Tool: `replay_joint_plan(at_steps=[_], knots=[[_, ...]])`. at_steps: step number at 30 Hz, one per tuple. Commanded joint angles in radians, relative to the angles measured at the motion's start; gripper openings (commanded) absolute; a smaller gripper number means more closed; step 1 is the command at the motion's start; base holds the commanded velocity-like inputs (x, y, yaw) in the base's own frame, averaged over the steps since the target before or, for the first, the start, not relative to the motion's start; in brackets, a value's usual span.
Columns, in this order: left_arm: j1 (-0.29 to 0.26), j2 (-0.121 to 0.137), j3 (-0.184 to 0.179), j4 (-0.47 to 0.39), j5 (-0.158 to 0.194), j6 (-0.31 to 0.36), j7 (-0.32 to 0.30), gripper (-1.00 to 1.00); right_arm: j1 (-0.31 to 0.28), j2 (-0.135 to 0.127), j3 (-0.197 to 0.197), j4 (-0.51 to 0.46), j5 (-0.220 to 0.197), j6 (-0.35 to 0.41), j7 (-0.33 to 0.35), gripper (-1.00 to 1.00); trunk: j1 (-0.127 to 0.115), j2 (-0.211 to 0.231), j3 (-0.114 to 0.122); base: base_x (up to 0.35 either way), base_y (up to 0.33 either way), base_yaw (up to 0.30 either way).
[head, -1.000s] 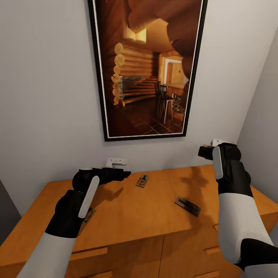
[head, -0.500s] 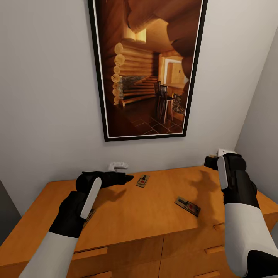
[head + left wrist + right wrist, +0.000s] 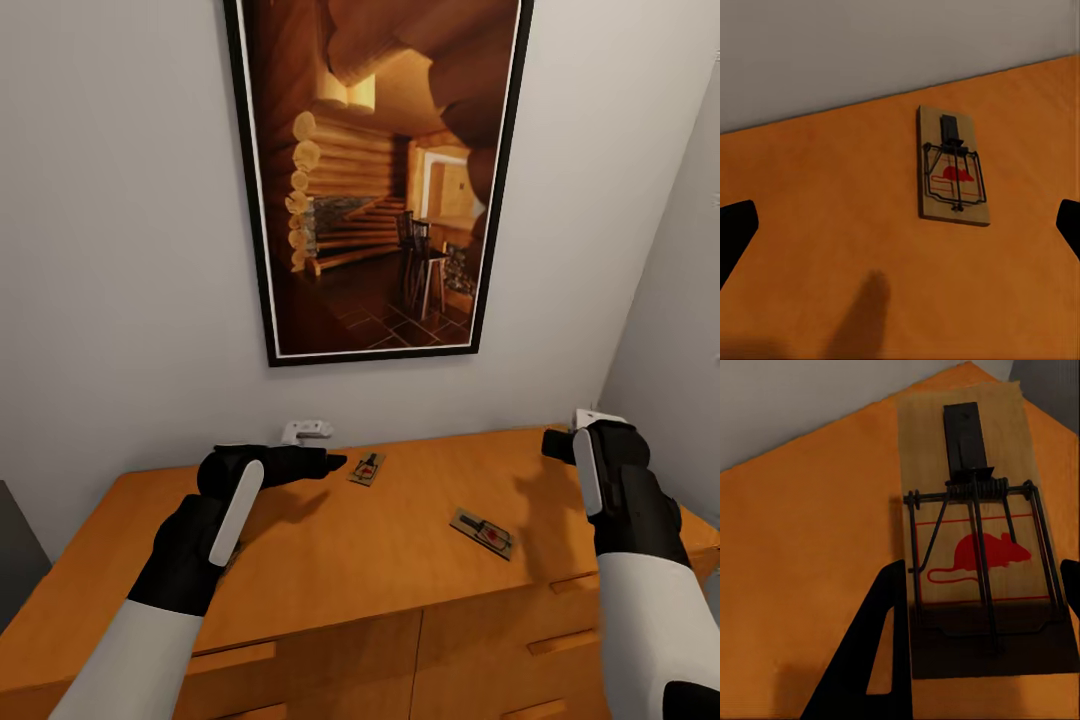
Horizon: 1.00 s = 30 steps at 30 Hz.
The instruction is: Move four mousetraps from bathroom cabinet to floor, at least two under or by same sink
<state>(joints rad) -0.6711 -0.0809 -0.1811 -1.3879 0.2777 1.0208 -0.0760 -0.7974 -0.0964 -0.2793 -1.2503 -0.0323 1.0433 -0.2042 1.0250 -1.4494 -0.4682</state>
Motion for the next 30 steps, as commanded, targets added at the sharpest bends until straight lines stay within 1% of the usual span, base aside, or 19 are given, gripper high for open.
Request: replay_joint_plan(at_steps=[1, 10, 14, 24, 30], knots=[[-0.001, 0.000, 0.001, 0.000, -0.007, 0.004, -0.008, 1.00, -0.001, -0.001, 0.000, -0.004, -0.003, 0.004, -0.004, -1.00, 0.000, -0.001, -0.001, 0.000, 0.000, -0.165], [-0.001, 0.000, 0.000, -0.001, -0.010, 0.003, -0.007, 1.00, 0.000, 0.000, -0.001, -0.024, 0.000, 0.004, -0.004, -1.00, 0.000, -0.001, 0.003, 0.000, 0.000, -0.216], [-0.001, 0.000, 0.000, -0.001, -0.012, 0.002, -0.006, 1.00, 0.000, 0.000, -0.001, -0.025, 0.000, 0.004, -0.004, -1.00, 0.000, -0.001, 0.004, 0.000, 0.000, -0.138], [-0.001, 0.000, -0.001, -0.002, -0.019, 0.001, -0.004, 1.00, 0.000, 0.000, -0.001, -0.026, 0.000, 0.004, -0.005, -1.00, 0.000, -0.001, 0.005, 0.000, 0.000, -0.025], [-0.001, 0.000, -0.002, -0.001, -0.022, 0.001, 0.010, 1.00, 0.000, 0.000, 0.000, -0.027, 0.001, 0.004, -0.004, -1.00, 0.000, -0.001, 0.005, 0.016, 0.000, -0.002]])
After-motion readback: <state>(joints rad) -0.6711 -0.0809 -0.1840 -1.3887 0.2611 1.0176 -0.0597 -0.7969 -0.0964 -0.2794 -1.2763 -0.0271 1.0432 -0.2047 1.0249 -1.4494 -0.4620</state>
